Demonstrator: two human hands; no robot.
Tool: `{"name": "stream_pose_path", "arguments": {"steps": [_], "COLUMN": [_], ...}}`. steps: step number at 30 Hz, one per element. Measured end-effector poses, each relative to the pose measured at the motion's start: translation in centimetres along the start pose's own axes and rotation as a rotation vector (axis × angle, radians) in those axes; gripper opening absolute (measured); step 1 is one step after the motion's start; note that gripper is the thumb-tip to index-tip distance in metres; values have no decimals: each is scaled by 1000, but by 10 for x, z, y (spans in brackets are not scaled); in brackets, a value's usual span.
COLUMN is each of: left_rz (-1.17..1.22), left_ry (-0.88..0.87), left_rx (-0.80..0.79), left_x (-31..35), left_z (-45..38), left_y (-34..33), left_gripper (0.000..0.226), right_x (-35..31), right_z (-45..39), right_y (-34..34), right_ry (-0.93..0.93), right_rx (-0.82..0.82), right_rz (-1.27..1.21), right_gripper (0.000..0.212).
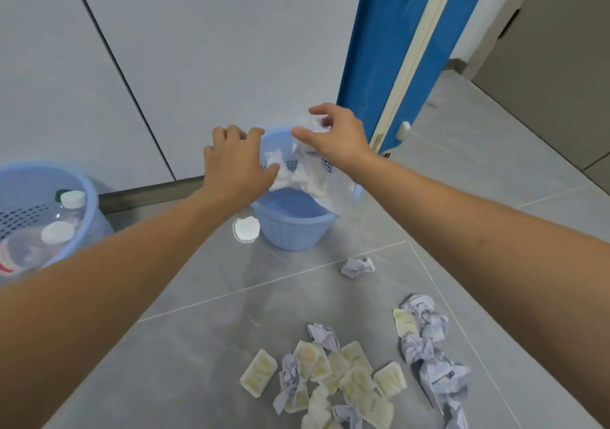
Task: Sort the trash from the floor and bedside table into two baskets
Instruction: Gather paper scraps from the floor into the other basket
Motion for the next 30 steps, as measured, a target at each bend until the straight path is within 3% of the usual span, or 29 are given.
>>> {"name": "stream_pose_path", "arguments": {"steps": [2, 4, 7, 9, 11, 14, 16, 18, 20, 24, 28, 30], "left_rz": [48, 113, 154, 116, 33, -146, -229, -255, -233, -87, -33, -59], "left_ry": [-71, -183, -263, -280, -283, -253, -252, -259, -255, -251, -223, -231], "left_rx": [141, 231, 58, -108, -273, -481, -520, -522, -510, -445, -473, -486], "left_x": [-10, -19, -33, -44, -52, -67, -76, -75, -75, -69, -65, -66], "left_z": [27, 67, 135, 180, 226, 290, 320, 339, 348, 344, 333, 328], "left_y": [11, 13, -24, -66, -111, -169, -189, -205, -216, -221, -227, -233], "left_gripper": [49, 34, 17, 14, 32, 73, 92, 95, 82, 46, 49, 50], "right_x": [11, 11, 18, 47, 97, 183, 226, 255, 268, 272, 265, 253], "right_z": [10, 33, 102, 158, 211, 286, 331, 362, 370, 372, 382, 379], "right_y": [-8, 5, 31, 38, 39, 36, 31, 35, 39, 32, 7, -1], "right_ry": [-2, 101, 248, 236, 135, -156, -330, -377, -352, -287, -189, -159], "right_rx": [-67, 52, 217, 172, 51, -267, -533, -677, -674, -492, -509, -534], "right_rz": [74, 158, 189, 233, 300, 455, 566, 649, 687, 576, 558, 595], "right_gripper": [60, 42, 13, 5, 10, 43, 68, 85, 86, 56, 39, 43]}}
Point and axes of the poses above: each hand's wrist, its own z-axis away from the middle knuckle, its own y-axis out of the back of the hand, x = y × z, the point moved 9 cm from there along -z, towards the middle knuckle, and after that the axes turned 13 degrees about y, right-handed, at the moved point
